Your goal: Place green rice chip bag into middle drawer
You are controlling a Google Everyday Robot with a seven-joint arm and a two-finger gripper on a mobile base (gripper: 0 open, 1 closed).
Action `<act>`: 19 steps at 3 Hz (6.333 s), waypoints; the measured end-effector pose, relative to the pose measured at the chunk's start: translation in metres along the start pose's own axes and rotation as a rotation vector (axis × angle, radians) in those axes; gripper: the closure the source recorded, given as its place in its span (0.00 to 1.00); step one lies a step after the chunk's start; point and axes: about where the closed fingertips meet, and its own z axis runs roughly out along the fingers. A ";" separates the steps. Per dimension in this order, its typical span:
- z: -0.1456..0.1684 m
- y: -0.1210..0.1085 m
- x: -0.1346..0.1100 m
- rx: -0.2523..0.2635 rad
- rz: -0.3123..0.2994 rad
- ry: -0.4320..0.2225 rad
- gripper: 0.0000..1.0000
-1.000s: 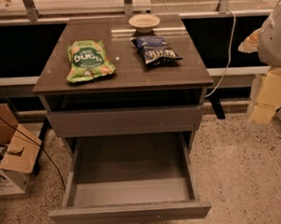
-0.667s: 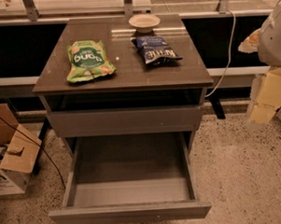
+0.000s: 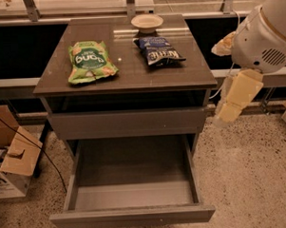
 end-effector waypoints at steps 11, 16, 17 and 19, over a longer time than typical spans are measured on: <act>0.223 -0.138 -0.232 -0.094 0.011 -0.427 0.00; 0.310 -0.183 -0.275 -0.070 0.283 -0.551 0.00; 0.316 -0.184 -0.283 -0.073 0.315 -0.566 0.17; 0.314 -0.180 -0.291 -0.080 0.320 -0.584 0.72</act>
Offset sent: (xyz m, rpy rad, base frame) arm 0.0745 0.1015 -0.0197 0.2471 -0.0071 0.1390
